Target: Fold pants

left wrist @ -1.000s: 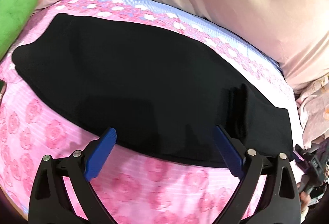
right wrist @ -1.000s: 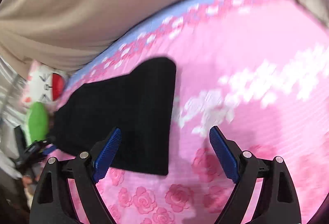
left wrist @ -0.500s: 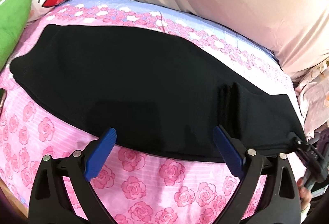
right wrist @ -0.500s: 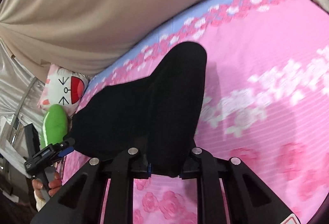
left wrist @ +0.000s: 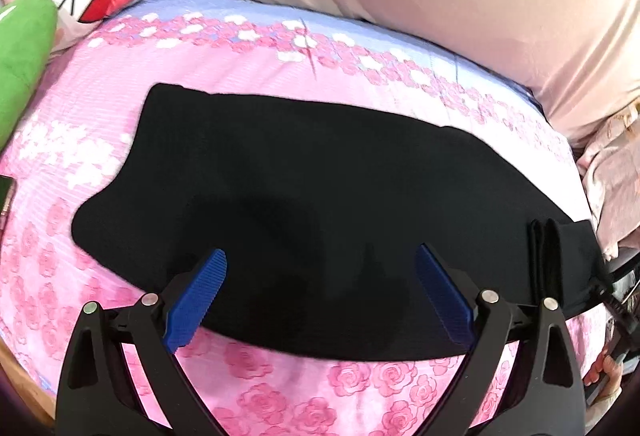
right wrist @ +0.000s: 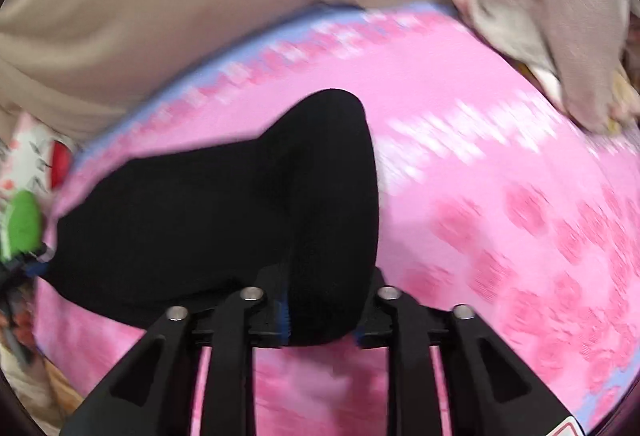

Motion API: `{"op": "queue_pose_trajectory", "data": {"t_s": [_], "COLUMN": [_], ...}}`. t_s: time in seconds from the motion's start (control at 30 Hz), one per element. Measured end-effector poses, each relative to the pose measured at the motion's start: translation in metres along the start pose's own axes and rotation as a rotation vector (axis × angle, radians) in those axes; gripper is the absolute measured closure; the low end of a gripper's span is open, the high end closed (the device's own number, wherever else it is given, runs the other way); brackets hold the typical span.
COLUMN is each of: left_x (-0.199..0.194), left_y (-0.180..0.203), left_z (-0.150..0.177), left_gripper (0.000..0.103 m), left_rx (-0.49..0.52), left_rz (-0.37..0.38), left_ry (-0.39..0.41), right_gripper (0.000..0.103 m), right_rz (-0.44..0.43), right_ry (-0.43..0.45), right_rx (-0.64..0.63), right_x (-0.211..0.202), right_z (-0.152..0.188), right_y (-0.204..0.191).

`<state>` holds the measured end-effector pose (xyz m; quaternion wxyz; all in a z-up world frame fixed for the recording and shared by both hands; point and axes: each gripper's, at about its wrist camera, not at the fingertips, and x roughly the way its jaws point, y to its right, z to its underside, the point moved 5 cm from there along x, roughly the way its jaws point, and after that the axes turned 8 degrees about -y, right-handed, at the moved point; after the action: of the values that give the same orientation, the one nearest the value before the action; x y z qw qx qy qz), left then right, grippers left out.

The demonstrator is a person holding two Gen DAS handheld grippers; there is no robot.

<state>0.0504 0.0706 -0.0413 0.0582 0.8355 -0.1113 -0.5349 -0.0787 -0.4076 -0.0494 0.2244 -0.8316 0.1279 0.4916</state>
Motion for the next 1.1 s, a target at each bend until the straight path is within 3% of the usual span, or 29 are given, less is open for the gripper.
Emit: {"op": "queue_pose_trajectory", "data": {"t_s": [0.07,0.13,0.17,0.23,0.33,0.4,0.47,0.53,0.6,0.67,0.73,0.8,0.87,0.93,0.97,1.1], "left_x": [0.013,0.020,0.023,0.027,0.027,0.025,0.021,0.014,0.006,0.001,-0.002,-0.008,-0.018,-0.030,-0.036,-0.051], "left_y": [0.006,0.009,0.011,0.014,0.016,0.014,0.007,-0.008,-0.030,-0.047,-0.058,-0.062,-0.061,-0.062,-0.064,-0.091], "left_z": [0.003,0.006,0.008,0.011,0.016,0.019,0.022,0.024,0.023,0.022,0.020,0.019,0.019,0.019,0.019,0.020], "left_gripper": [0.010,0.010,0.010,0.010,0.010,0.010,0.010,0.010,0.010,0.010,0.010,0.010,0.010,0.010,0.010,0.007], "left_rx": [0.003,-0.004,-0.007,-0.003,0.007,0.004,0.001,-0.008,-0.047,-0.083,-0.118,-0.137,-0.131,-0.115,-0.107,-0.176], "left_rz": [-0.001,0.001,0.006,0.013,0.020,0.032,0.040,0.035,0.037,0.086,0.183,0.210,0.204,0.164,0.145,0.100], "left_ry": [-0.027,-0.043,-0.049,-0.057,-0.053,-0.054,-0.053,-0.039,-0.017,-0.014,-0.029,-0.018,0.012,0.048,0.069,0.109], "right_gripper": [0.060,0.053,0.042,0.037,0.036,0.036,0.038,0.051,0.088,0.088,0.088,0.088,0.088,0.083,0.077,0.056], "right_rz": [0.065,0.212,0.232,0.128,-0.014,-0.019,0.066,0.135,0.098,0.019,0.010,-0.073,-0.126,-0.069,-0.061,-0.236], "right_ry": [0.017,0.130,0.187,0.198,0.115,0.048,0.014,0.025,0.038,0.039,0.059,0.045,0.016,-0.037,-0.022,-0.001], "right_rx": [0.037,-0.032,-0.102,-0.230,-0.393,-0.491,-0.528,-0.500,-0.421,-0.340,-0.353,-0.360,-0.407,-0.456,-0.466,-0.357], "right_x": [-0.006,-0.034,-0.047,-0.050,-0.019,0.018,0.047,0.064,0.061,0.049,0.041,0.039,0.051,0.084,0.091,0.053], "right_z": [0.008,0.008,0.008,0.010,0.019,0.026,0.027,0.023,0.013,-0.004,-0.011,-0.014,-0.009,0.003,0.006,0.000], "right_y": [0.007,-0.010,-0.032,-0.081,-0.158,-0.198,-0.212,-0.204,-0.195,-0.197,-0.214,-0.235,-0.262,-0.275,-0.276,-0.268]}}
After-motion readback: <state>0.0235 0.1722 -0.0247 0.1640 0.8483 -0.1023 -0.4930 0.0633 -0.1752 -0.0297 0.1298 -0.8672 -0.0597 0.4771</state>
